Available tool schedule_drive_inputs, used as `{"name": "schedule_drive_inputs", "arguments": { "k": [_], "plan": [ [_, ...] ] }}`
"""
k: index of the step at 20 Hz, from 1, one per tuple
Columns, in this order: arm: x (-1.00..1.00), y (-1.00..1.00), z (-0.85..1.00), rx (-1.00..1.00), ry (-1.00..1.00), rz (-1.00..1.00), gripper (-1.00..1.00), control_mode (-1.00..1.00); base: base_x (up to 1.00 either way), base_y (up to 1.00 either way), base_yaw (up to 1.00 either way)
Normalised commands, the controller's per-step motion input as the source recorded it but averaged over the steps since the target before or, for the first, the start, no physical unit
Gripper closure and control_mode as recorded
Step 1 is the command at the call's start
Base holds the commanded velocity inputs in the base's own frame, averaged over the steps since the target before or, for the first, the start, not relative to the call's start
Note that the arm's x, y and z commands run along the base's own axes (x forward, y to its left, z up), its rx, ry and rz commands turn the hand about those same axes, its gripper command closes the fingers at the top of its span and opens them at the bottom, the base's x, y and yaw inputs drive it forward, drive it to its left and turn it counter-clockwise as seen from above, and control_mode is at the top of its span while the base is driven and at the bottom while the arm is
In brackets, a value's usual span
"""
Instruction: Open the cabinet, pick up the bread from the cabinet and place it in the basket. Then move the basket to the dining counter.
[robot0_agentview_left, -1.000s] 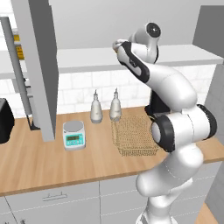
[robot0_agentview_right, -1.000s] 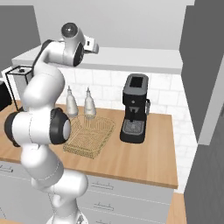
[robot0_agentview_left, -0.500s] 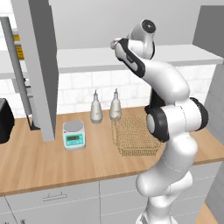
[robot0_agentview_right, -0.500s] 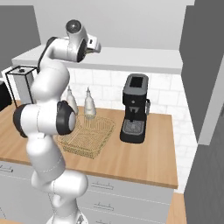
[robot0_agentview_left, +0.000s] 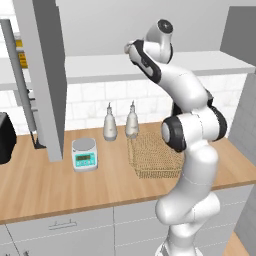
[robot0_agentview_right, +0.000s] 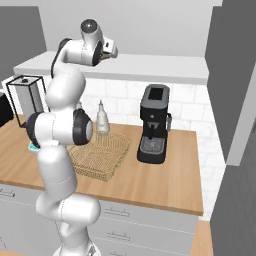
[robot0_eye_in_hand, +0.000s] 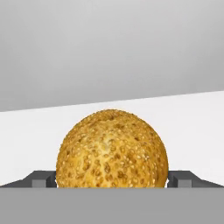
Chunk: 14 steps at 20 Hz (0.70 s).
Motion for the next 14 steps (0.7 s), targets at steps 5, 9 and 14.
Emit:
{"name": "schedule_drive_inputs", "arguments": {
  "k": [5,9,14],
  "plan": [
    [0.28,0.0,-0.17,0.0,0.02,0.0,-1.0,-1.0,0.0,0.0,0.0],
    [0.12,0.0,-0.09,0.0,0.0,0.0,1.0,-1.0,0.0,0.0,0.0],
    [0.0,0.0,0.0,0.0,0.0,0.0,1.0,-1.0,0.0,0.0,0.0]
  ]
}}
